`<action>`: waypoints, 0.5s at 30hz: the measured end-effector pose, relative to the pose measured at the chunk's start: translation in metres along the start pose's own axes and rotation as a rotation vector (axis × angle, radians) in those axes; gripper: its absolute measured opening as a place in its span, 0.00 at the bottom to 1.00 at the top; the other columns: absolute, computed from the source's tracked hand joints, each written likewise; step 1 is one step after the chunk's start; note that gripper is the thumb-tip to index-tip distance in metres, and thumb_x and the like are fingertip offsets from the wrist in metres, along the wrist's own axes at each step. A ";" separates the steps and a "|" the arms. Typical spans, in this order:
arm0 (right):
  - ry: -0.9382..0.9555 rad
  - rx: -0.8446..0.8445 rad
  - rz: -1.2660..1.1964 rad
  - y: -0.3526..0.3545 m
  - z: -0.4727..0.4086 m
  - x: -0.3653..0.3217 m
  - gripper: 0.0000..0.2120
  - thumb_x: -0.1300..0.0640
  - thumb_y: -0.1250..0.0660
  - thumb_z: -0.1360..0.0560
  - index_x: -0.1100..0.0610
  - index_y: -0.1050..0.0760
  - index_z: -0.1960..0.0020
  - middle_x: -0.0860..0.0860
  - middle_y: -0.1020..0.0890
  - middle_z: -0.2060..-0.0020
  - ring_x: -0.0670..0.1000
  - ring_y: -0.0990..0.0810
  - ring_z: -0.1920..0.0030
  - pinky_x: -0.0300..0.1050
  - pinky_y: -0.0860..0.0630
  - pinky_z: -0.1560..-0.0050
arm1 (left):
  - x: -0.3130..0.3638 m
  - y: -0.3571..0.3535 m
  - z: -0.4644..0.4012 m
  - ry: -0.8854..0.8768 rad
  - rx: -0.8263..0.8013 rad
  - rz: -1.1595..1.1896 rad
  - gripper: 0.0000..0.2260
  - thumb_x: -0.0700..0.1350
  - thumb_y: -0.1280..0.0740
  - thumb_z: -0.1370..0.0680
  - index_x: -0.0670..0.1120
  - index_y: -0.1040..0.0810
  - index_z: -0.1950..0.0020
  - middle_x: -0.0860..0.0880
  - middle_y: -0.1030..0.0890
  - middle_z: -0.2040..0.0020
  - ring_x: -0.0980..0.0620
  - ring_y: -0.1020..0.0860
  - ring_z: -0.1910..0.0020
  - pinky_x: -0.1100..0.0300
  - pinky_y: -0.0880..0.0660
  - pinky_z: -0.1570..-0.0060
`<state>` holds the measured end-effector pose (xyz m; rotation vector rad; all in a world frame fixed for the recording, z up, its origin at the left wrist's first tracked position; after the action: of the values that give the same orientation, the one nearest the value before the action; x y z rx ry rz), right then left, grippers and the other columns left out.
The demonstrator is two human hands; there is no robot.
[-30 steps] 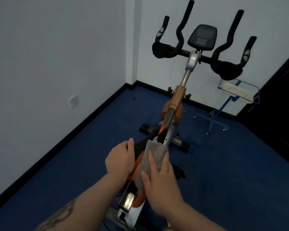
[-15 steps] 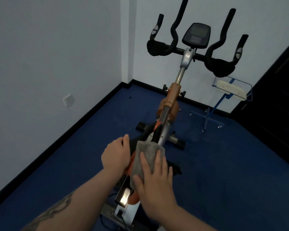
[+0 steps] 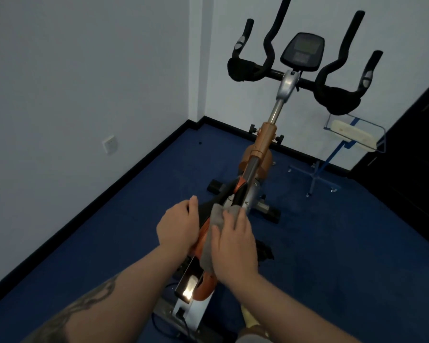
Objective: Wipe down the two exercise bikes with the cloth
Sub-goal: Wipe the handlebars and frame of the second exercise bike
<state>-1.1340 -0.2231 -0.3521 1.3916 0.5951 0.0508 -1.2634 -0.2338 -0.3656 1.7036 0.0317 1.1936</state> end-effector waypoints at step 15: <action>-0.107 -0.080 -0.059 0.004 -0.036 -0.005 0.27 0.44 0.54 0.18 0.52 0.52 0.21 0.59 0.58 0.22 0.58 0.54 0.22 0.55 0.38 0.29 | 0.002 0.001 0.001 0.025 0.016 -0.019 0.22 0.58 0.51 0.18 0.52 0.23 0.60 0.53 0.22 0.65 0.55 0.24 0.65 0.56 0.28 0.64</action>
<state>-1.1524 -0.1919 -0.3485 1.2903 0.5389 -0.0463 -1.2623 -0.2340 -0.3640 1.6987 0.0725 1.2035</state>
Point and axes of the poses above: each hand's wrist, its own z-axis away from the middle knuckle, its own y-axis out of the back of the hand, x = y × z, the point moved 1 cm from there along -z, towards the middle knuckle
